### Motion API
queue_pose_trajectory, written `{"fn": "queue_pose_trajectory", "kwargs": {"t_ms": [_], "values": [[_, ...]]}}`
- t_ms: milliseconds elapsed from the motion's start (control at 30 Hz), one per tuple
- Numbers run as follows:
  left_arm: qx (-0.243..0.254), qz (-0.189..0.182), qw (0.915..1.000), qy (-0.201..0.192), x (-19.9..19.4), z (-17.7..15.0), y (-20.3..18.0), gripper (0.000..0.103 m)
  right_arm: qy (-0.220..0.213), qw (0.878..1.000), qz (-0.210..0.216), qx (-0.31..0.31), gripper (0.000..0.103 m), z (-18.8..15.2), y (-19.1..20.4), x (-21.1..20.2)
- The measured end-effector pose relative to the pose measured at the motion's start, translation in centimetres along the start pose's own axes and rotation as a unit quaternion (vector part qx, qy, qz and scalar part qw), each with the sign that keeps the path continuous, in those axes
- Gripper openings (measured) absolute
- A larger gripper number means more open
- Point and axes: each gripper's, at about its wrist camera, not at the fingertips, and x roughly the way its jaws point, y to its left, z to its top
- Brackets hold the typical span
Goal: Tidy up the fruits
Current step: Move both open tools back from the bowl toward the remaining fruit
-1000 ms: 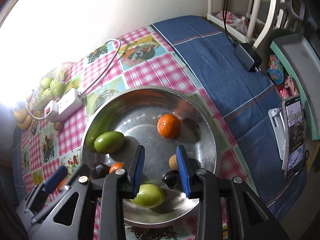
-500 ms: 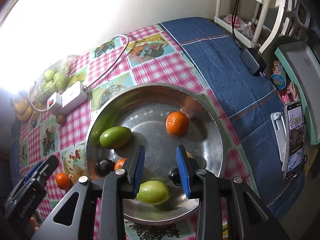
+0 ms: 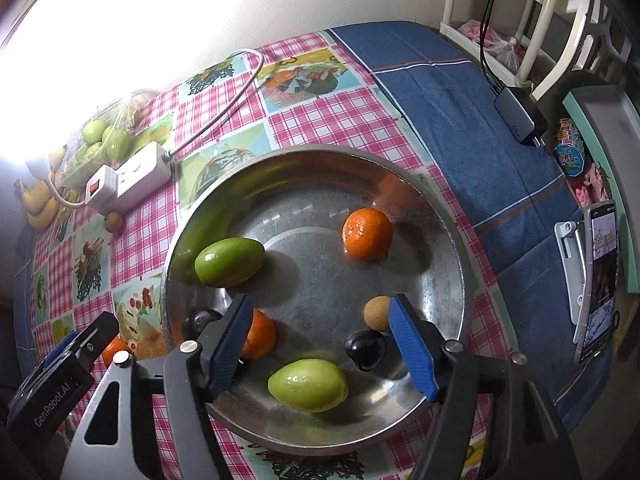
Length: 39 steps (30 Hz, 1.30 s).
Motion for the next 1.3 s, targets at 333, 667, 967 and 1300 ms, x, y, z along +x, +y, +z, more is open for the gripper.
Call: {"fn": "queue_pose_trajectory", "kwargs": {"t_ms": [333,667,967,1300], "values": [[-0.006,0.015,0.9998,-0.013,-0.1,0.2,0.7,0.101,-0.002,1.0,0.001,-0.015,0.097,0.0,0.4,0.1],[-0.009,0.016,0.9993,-0.031,-0.6,0.3,1.1,0.103,-0.008,1.0,-0.008,-0.023,0.103,0.1,0.5,0.0],[-0.019,0.008,0.9991,-0.036,-1.1,0.4,1.7,0.103,-0.009,0.999,-0.01,-0.043,0.103,0.1,1.3,-0.3],[-0.05,0.012,0.9973,-0.053,-2.6,1.0,5.2,0.103,-0.03,0.997,-0.004,-0.073,0.103,-0.3,3.9,-1.0]]}}
